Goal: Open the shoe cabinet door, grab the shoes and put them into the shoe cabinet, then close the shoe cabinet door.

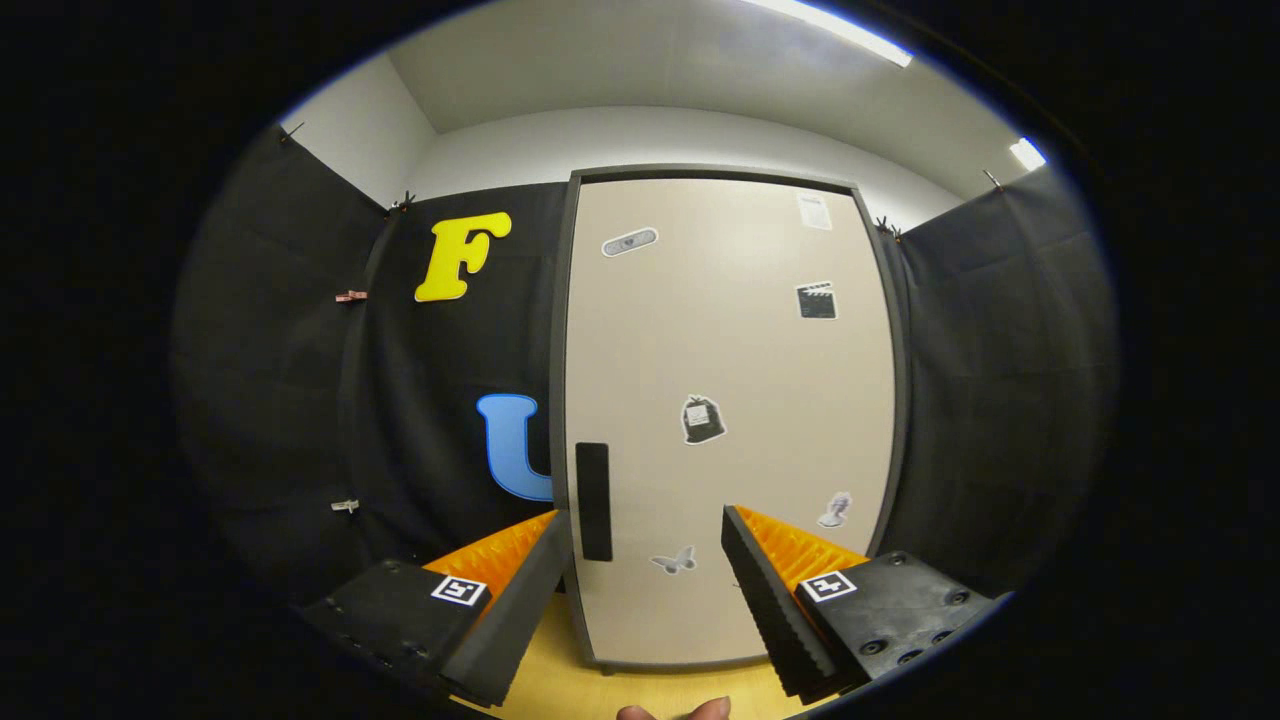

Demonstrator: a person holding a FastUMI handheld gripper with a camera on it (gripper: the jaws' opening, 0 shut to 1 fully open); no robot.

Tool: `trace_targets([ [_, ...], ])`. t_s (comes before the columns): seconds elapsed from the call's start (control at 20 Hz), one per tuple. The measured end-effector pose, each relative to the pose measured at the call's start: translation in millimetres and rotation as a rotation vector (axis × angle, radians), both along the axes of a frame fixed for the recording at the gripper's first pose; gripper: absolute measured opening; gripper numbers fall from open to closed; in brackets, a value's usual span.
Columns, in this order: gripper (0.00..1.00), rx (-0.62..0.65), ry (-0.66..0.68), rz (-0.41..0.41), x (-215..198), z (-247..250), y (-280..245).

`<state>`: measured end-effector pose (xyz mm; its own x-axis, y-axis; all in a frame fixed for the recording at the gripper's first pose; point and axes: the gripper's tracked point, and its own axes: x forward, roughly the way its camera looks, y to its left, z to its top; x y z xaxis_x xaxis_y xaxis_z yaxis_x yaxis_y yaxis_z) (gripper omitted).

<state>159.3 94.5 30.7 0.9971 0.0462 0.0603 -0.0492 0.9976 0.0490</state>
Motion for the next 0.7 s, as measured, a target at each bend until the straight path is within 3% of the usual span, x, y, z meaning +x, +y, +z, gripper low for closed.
trace_targets([
  [0.45,0.95,-0.022,0.063,-0.008,93,-47,42],
  [0.55,0.89,-0.010,0.078,-0.010,110,-57,44],
  [0.65,0.74,0.017,0.102,-0.013,122,-66,47],
  [0.7,0.60,0.025,0.113,-0.031,125,-68,43],
])
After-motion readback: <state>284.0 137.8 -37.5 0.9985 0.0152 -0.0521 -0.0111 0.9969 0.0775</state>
